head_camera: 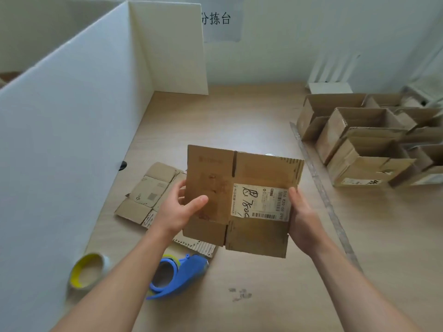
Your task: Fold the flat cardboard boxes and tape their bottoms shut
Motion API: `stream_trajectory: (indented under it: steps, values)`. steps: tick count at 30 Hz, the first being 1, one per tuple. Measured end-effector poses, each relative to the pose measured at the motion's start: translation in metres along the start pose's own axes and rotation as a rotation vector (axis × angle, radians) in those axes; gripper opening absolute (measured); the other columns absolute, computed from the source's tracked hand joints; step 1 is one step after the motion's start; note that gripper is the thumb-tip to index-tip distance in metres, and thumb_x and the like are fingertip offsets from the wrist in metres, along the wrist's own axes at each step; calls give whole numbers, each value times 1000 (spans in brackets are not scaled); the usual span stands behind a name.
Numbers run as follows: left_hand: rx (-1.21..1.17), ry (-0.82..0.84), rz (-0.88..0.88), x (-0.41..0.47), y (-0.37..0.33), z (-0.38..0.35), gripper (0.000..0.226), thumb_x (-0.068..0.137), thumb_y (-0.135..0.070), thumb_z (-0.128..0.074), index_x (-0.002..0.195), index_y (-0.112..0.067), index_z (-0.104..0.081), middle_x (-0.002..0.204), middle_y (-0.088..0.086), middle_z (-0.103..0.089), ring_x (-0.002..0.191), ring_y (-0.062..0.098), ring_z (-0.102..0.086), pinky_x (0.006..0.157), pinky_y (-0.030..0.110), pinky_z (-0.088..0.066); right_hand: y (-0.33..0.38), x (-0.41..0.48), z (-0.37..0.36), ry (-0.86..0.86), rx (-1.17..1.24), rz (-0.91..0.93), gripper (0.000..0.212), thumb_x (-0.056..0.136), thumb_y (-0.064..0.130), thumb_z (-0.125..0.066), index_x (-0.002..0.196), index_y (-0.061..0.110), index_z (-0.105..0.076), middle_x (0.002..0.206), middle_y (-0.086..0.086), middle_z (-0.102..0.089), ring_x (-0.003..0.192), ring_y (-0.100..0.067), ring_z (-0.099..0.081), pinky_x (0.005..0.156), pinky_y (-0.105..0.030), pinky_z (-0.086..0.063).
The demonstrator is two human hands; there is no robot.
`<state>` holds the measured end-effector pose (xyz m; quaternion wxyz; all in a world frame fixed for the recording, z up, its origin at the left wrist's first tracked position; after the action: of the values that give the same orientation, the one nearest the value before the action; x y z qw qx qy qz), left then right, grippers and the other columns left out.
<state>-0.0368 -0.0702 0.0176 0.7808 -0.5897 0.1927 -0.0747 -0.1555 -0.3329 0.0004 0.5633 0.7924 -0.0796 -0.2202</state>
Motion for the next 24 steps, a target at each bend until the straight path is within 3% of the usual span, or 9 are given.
stream_trajectory:
  steps: [2, 5, 8, 10, 12, 15, 17, 21, 24]
  values:
    - [-62, 54, 1, -9, -12, -20, 73, 59, -58, -79, 124, -39, -52, 121, 1, -64, 102, 9, -67, 72, 19, -54, 14, -10, 17, -7, -36, 53, 54, 94, 54, -47, 135, 21, -55, 130, -9, -66, 121, -27, -62, 101, -55, -47]
    - [-73, 85, -4, -18, -21, -44, 93, 53, -63, -80, 133, -27, -48, 119, 3, -65, 98, 11, -69, 69, 18, -53, 24, -20, 36, -28, -75, 102, 56, 75, 73, -64, 119, 39, -64, 122, -1, -70, 116, -22, -65, 96, -48, -51]
    - [-18, 131, 8, -25, -24, -68, 107, 45, -73, -82, 135, -28, -44, 123, 1, -62, 108, 14, -66, 82, 28, -55, 27, -28, 44, -27, -119, 146, 33, 88, 59, -53, 114, 40, -64, 114, 3, -72, 113, -22, -66, 92, -46, -54]
    - [-8, 113, 8, -28, -25, -77, 104, 48, -70, -82, 136, -29, -43, 125, 0, -61, 112, 16, -64, 90, 36, -55, 27, -31, 49, -48, -119, 140, 31, 92, 51, -48, 116, 37, -60, 113, 3, -73, 113, -22, -66, 90, -41, -56]
    - [40, 80, -8, -29, -29, -81, 102, 52, -67, -79, 138, -30, -40, 125, -2, -59, 114, 15, -62, 93, 39, -54, 33, -36, 54, -70, -124, 142, 37, 90, 60, -47, 115, 38, -60, 114, 3, -72, 113, -21, -65, 90, -40, -55]
    - [49, 39, -41, -30, -34, -83, 94, 66, -59, -79, 144, -32, -35, 122, -5, -59, 112, 14, -62, 86, 31, -54, 39, -36, 71, -125, -52, 123, 49, 87, 72, -43, 111, 38, -69, 117, -2, -72, 112, -22, -67, 95, -48, -52]
    - [43, -4, -93, -32, -43, -83, 83, 78, -46, -79, 146, -36, -33, 124, -8, -57, 114, 11, -59, 86, 27, -51, 42, -35, 77, -125, -9, 104, 48, 98, 60, -31, 106, 39, -74, 116, -3, -73, 111, -21, -68, 96, -49, -50]
    - [124, -180, -210, -34, -59, -75, 80, 84, -42, -75, 148, -47, -28, 135, -11, -52, 124, 10, -52, 101, 41, -48, 41, -30, 77, -63, 86, 109, 51, 105, 48, -25, 105, 40, -76, 120, -6, -72, 114, -25, -67, 96, -48, -49]
    - [176, -251, -314, -37, -80, -69, 68, 87, -37, -73, 143, -44, -36, 127, -20, -54, 117, 2, -54, 93, 31, -51, 39, -28, 79, -34, 139, 110, 48, 104, 45, -29, 114, 30, -73, 127, -8, -68, 121, -26, -62, 101, -47, -45]
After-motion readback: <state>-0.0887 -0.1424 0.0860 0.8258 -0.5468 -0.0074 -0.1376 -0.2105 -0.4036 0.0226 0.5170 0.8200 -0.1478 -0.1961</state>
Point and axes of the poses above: each hand's wrist, its own x-axis towards the middle knuckle, its own z-axis out of the back of the hand, y = z × x, the point moved 7 cm from there along x, towards the middle knuckle
